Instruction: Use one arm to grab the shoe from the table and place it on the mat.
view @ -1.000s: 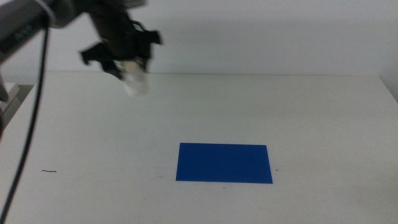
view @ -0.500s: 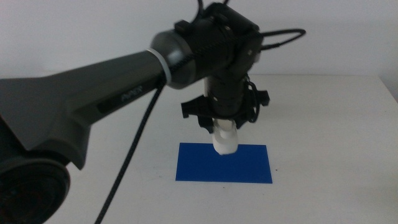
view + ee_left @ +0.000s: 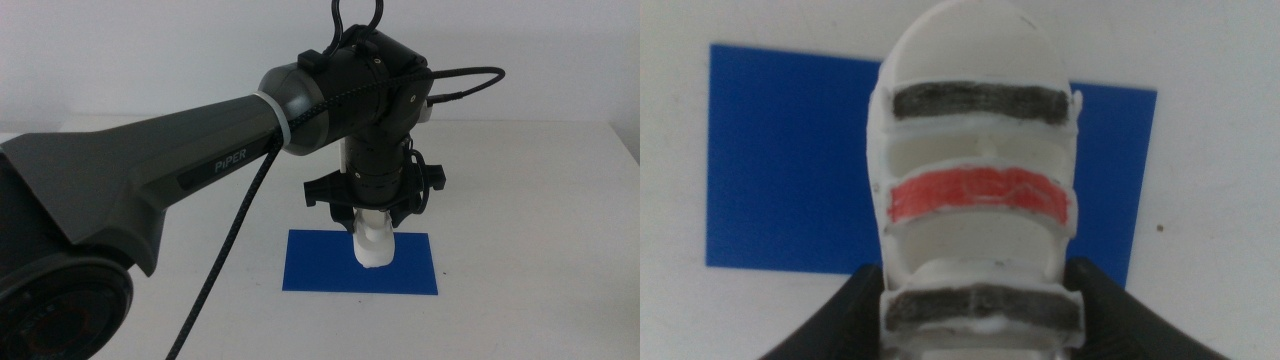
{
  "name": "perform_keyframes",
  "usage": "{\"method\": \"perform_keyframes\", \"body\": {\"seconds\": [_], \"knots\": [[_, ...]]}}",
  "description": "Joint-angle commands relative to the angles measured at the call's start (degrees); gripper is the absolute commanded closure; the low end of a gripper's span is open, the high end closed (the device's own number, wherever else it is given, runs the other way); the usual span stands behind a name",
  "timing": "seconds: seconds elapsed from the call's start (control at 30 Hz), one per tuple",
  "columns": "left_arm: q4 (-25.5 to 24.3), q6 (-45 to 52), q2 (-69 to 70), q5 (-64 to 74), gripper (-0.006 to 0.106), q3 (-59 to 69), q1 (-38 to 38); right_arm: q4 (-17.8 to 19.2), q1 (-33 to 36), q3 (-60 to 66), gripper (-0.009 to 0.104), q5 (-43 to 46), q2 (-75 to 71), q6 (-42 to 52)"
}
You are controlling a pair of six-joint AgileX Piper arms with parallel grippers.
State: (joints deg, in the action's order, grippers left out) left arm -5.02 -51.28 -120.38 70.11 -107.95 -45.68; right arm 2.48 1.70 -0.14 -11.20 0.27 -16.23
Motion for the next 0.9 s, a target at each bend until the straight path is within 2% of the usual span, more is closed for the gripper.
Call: {"method": "perform_keyframes", "body": {"seconds": [0.0, 0.2, 0.27, 0.4, 0.57, 0.67, 0.7, 0.87], "knots": [[1.36, -0.02, -0.39, -0.15, 0.102, -0.18, 0.43, 0.33, 0.11, 0.14, 0.016, 0.55, -0.27, 0.11], [4.40, -0.38, -3.40, -1.24, 0.102, -0.18, 0.79, 0.33, 0.11, 0.14, 0.016, 0.55, -0.27, 0.11], [4.40, -4.53, -3.85, -2.47, 0.102, -0.18, 0.90, 0.33, 0.11, 0.14, 0.016, 0.55, -0.27, 0.11], [3.37, -18.45, -3.85, -7.16, 0.102, -0.18, 1.26, 0.33, 0.11, 0.14, 0.016, 0.55, -0.27, 0.11], [2.51, -54.03, -4.42, -6.60, 0.102, -0.18, 1.26, 0.33, 0.11, 0.14, 0.016, 0.55, -0.27, 0.11], [3.38, -67.81, -4.79, -3.20, 0.102, -0.18, 1.13, 0.33, 0.11, 0.14, 0.016, 0.55, -0.27, 0.11], [3.42, -70.67, -4.92, -2.48, 0.102, -0.18, 1.13, 0.33, 0.11, 0.14, 0.016, 0.55, -0.27, 0.11], [1.37, -70.62, -5.03, -2.04, 0.102, -0.18, 1.60, 0.33, 0.11, 0.14, 0.016, 0.55, -0.27, 0.11]]}}
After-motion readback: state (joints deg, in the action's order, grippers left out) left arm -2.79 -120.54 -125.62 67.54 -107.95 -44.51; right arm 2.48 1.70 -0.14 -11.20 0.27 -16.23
